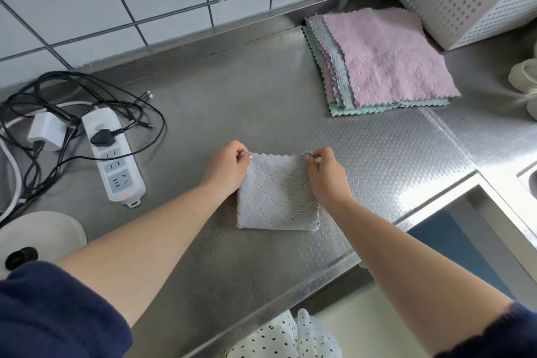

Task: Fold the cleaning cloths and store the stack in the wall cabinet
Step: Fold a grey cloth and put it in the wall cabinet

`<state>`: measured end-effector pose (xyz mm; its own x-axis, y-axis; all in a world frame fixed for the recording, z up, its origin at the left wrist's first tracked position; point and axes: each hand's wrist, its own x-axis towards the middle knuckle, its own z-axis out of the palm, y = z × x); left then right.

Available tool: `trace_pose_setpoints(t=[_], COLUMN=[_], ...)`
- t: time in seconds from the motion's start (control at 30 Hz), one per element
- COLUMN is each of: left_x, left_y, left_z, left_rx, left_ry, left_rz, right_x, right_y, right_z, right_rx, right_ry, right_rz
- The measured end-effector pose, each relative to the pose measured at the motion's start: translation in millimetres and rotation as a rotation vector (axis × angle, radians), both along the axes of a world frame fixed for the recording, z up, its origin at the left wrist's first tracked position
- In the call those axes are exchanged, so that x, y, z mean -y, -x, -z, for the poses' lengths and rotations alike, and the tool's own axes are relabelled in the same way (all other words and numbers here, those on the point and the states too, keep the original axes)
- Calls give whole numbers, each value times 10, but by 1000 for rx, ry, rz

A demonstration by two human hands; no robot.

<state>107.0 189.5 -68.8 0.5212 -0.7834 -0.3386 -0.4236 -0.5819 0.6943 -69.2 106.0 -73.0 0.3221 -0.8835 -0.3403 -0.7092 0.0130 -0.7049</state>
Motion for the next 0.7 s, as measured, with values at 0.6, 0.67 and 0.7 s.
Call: trace_pose_setpoints(t=[0.6,0.67,0.7], left_x=[-202,-173,-169], left_y=[459,465,472], left_z=[230,234,243], left_rx=[708,712,725], left_ry=[-56,-102,-148], left_rz=[710,758,798], right_x=[-88,-305,-426], right_y=[-31,-61,-97], right_z=[-46,-57,-34], right_rx=[-29,-26,-43], right_ry=[360,561,607], right_rz=[-96,-283,-372])
